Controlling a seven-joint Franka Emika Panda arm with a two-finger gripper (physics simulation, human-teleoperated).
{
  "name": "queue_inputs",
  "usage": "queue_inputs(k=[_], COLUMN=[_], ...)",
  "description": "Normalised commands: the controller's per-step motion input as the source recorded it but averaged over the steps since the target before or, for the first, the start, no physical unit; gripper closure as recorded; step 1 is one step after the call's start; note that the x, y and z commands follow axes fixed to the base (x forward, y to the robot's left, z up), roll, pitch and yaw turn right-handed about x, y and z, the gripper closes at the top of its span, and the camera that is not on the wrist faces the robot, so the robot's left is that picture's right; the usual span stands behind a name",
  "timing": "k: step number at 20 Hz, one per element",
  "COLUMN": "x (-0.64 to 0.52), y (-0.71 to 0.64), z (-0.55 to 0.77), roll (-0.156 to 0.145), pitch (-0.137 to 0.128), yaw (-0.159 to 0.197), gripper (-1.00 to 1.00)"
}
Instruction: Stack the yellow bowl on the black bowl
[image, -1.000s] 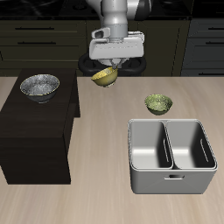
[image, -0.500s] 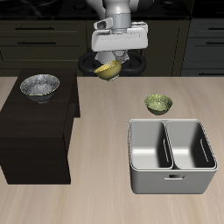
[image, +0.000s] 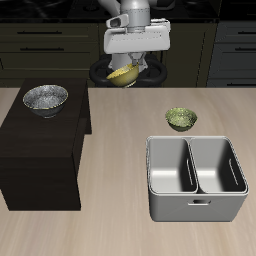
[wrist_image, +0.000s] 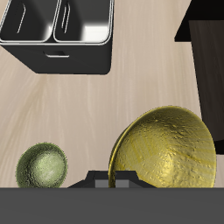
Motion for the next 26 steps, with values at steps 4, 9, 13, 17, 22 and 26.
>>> queue_inputs(k=[4,9,13,17,22,26], x=[0.12,0.07,0.04,0.17,0.11,0.14], y=[-0.09,-0.09,-0.03,-0.18,-0.2,-0.21], z=[0.47,0.33,0.16,0.32,0.29,0.33], roll=[-0.048,-0.032,0.001,-0.005,-0.005,-0.005], pitch=[-0.038,-0.032,0.018,0.089,0.062,0.043], yaw=[-0.039,-0.018,-0.014,-0.057,-0.028,-0.014], gripper=[1.0,1.0,1.0,1.0,1.0,1.0])
